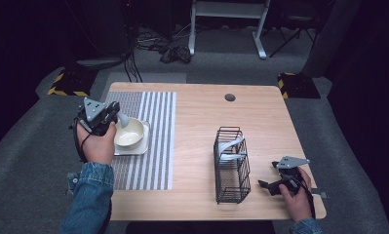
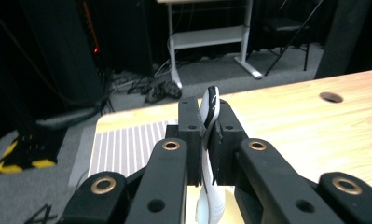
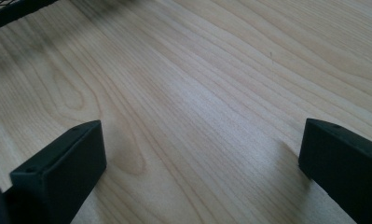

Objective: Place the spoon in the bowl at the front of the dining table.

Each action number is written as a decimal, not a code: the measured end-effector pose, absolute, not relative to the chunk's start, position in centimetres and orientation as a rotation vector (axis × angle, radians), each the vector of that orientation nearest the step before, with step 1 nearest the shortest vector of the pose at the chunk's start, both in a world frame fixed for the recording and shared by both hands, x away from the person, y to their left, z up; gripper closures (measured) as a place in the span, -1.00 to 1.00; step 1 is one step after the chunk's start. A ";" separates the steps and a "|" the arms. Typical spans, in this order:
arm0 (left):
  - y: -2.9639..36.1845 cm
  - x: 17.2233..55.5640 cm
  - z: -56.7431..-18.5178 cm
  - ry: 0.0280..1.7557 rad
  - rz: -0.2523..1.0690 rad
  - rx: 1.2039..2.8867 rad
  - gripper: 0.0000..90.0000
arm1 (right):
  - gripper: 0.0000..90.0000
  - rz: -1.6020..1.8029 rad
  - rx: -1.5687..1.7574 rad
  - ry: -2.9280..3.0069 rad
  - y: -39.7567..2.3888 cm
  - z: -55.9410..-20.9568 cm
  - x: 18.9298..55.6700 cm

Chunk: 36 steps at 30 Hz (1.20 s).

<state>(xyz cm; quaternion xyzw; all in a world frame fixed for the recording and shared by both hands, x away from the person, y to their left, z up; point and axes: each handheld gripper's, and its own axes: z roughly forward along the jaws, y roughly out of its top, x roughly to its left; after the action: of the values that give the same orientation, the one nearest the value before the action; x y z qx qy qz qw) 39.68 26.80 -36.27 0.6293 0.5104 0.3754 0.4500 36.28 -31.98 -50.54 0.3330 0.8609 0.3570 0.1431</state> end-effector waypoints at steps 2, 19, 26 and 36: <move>27.2 39.9 -37.3 1.279 0.917 1.570 0.88 | -0.99 1.029 0.960 2.483 -32.0 -50.5 36.3; 27.8 41.0 -41.3 1.316 0.936 1.667 0.88 | -0.99 1.029 0.960 2.483 -32.0 -50.5 36.3; 28.0 41.4 -42.3 1.338 0.958 1.659 0.88 | -0.99 1.030 0.960 2.483 -32.0 -50.5 36.3; 26.3 41.5 -42.7 1.317 0.887 1.692 0.55 | -0.98 1.029 0.960 2.483 -32.0 -50.5 36.3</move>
<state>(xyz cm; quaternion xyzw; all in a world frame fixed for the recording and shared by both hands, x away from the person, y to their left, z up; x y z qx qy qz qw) 41.54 26.33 -42.71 0.6687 0.5205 0.3504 0.3990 36.28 -31.98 -50.54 0.3330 0.8609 0.3570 0.1431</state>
